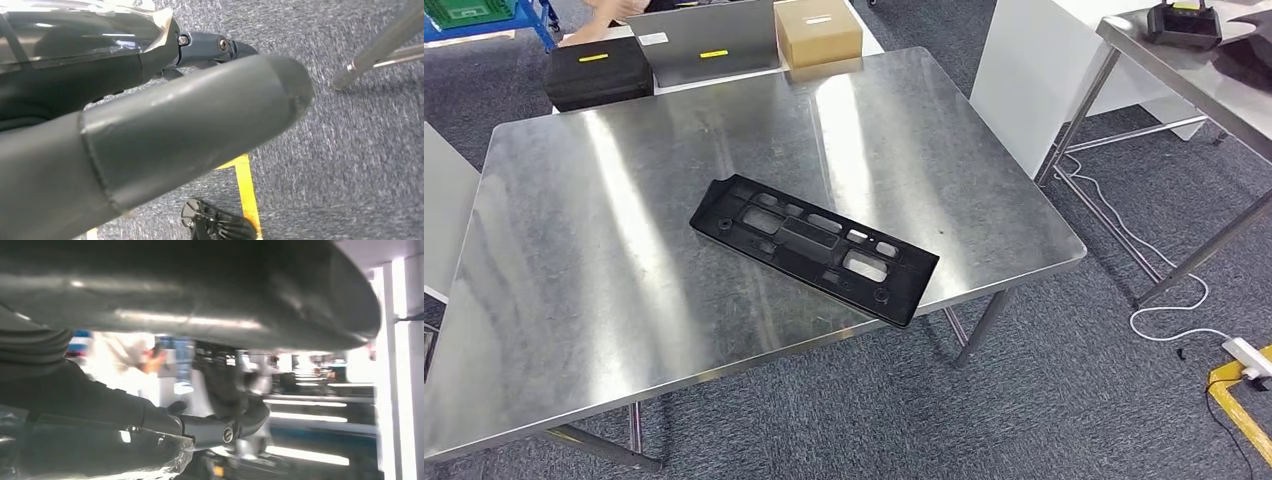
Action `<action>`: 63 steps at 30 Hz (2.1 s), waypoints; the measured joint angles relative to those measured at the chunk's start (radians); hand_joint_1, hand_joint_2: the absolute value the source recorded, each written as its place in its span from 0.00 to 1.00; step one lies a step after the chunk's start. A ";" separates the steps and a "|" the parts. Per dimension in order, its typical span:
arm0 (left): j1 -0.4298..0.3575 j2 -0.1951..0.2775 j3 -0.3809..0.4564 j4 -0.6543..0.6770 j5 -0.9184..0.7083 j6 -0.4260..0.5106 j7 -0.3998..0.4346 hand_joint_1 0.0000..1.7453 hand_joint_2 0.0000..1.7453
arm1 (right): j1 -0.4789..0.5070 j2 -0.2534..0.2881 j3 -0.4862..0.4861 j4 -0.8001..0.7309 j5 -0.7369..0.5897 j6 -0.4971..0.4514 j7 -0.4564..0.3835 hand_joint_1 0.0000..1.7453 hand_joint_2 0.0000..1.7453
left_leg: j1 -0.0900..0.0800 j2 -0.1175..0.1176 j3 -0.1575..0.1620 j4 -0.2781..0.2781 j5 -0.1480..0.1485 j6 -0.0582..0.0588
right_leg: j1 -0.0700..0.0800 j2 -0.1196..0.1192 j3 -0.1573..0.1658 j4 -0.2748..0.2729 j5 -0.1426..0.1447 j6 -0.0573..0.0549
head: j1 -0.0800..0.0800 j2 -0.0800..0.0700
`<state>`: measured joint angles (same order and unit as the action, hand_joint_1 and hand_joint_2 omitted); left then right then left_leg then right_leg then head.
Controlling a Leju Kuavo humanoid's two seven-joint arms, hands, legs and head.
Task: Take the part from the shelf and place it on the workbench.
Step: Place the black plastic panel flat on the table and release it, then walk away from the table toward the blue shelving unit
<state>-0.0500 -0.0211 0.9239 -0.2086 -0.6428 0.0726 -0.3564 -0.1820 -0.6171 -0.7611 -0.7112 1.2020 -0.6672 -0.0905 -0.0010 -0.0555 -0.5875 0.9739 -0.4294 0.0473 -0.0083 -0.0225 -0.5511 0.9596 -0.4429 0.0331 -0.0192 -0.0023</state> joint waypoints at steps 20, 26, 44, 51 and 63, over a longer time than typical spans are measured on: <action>-0.016 -0.091 0.017 -0.001 -0.093 0.162 0.009 0.00 0.00 | 0.074 0.461 -0.394 0.314 -0.105 0.153 -0.109 0.00 0.00 | 0.000 0.018 0.009 0.000 -0.003 -0.003 | -0.001 0.016 0.002 0.000 0.000 -0.001 | 0.001 0.000; -0.016 -0.158 -0.001 0.007 -0.107 0.200 -0.006 0.00 0.00 | 0.074 0.560 -0.408 0.420 -0.116 0.212 -0.133 0.00 0.50 | 0.000 0.019 0.009 0.000 -0.003 -0.003 | -0.001 0.016 0.002 0.000 0.000 -0.001 | 0.002 0.000; -0.008 -0.140 -0.040 0.008 -0.179 0.189 0.078 0.00 0.00 | 0.081 0.689 -0.403 0.496 -0.078 0.561 -0.108 0.00 0.25 | 0.000 0.019 0.009 0.000 -0.003 -0.003 | -0.002 0.016 0.002 0.000 -0.001 -0.001 | 0.002 0.000; -0.008 -0.130 -0.042 0.008 -0.175 0.180 0.093 0.00 0.00 | 0.081 0.701 -0.372 0.497 -0.039 0.570 -0.107 0.00 0.00 | -0.001 0.019 0.009 0.000 -0.003 -0.003 | -0.002 0.016 0.002 0.000 -0.001 -0.001 | 0.001 0.000; -0.008 -0.089 -0.044 0.008 -0.185 0.159 0.102 0.00 0.00 | 0.081 0.714 -0.348 0.500 -0.022 0.620 -0.112 0.00 0.00 | -0.005 0.019 0.008 0.007 -0.010 0.006 | -0.009 0.017 0.005 -0.001 -0.002 0.002 | 0.001 0.000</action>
<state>-0.0584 -0.1097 0.8801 -0.2010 -0.8273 0.2317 -0.2544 -0.1010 0.0970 -1.1088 -0.2114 1.1799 -0.0475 -0.2023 -0.0062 -0.0364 -0.5792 0.9805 -0.4390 0.0533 -0.0168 -0.0053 -0.5457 0.9586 -0.4445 0.0353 -0.0182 -0.0023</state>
